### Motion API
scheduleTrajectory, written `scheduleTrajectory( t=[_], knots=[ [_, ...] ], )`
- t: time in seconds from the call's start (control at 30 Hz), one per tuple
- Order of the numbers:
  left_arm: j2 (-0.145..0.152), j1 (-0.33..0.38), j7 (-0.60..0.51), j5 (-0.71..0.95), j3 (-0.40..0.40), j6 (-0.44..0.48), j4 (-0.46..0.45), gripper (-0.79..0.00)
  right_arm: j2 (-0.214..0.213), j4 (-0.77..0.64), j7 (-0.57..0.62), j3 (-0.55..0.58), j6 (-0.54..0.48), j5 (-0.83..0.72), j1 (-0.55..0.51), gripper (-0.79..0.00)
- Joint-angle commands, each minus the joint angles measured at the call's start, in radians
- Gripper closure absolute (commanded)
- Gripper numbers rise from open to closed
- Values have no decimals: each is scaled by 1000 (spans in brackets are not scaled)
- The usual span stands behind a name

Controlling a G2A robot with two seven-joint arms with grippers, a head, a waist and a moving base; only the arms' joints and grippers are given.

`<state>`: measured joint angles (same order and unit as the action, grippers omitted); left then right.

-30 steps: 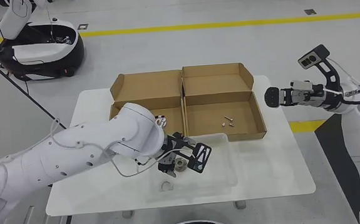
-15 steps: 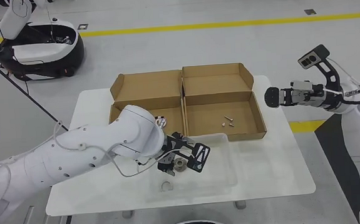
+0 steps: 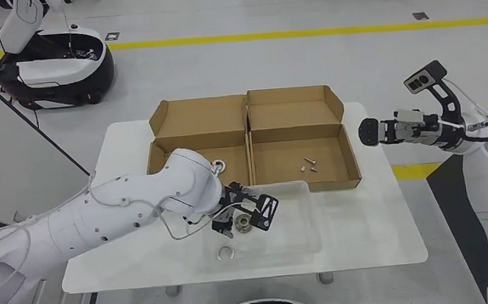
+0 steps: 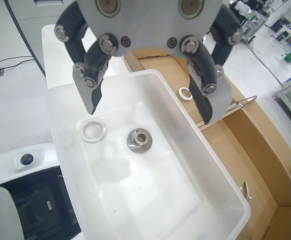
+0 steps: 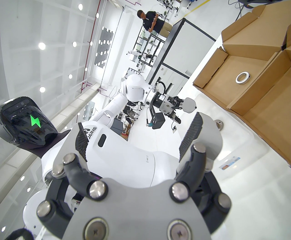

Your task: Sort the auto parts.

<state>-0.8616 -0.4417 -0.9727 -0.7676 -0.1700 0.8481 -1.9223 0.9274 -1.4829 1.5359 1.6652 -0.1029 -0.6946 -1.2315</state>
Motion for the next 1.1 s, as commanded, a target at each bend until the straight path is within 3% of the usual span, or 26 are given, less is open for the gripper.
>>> scheduleTrajectory(
  t=[0.0, 0.3, 1.07],
  knots=[
    [-4, -11, 5, -11, 0, 5, 4, -785, 0, 0, 0, 0, 0, 0, 0, -785],
    [-21, -50, 25, -63, 0, 25, 42, -785, 0, 0, 0, 0, 0, 0, 0, -785],
    [-21, -69, 30, -55, 0, 31, 54, -785, 0, 0, 0, 0, 0, 0, 0, -785]
  ],
)
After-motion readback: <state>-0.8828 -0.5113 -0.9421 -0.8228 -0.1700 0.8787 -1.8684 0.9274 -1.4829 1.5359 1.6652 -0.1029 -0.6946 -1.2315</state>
